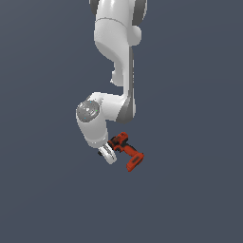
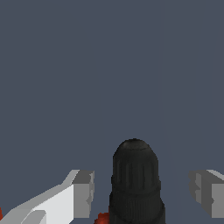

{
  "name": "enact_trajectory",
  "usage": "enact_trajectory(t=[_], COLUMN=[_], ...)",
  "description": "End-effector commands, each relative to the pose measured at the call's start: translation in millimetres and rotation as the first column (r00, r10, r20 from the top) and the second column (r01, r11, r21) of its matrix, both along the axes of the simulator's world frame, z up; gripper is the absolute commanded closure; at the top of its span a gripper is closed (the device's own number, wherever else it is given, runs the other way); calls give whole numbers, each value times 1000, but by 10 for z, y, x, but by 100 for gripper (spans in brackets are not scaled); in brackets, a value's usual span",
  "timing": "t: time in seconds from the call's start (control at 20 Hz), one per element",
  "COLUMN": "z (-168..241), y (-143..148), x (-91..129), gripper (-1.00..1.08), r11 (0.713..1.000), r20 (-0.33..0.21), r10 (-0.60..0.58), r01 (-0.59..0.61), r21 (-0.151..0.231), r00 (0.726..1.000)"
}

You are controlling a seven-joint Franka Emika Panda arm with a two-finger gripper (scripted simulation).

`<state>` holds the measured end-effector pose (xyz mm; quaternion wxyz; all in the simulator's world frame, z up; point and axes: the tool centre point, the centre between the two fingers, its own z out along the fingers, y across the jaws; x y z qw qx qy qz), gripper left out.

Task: Pick up the object and move it to a goal position.

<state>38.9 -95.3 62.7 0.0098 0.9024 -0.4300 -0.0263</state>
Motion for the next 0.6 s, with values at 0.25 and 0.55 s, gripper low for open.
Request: enact_trajectory(t=[0.25, 0.55], z=[-41, -261], y=[-13, -16], x=[2, -13], gripper=[-60, -60], r11=[1000, 1000], r20=[-1, -1], r10=[-16, -20], r01=[16, 20], r21=[-1, -1], r00=[1000, 1000])
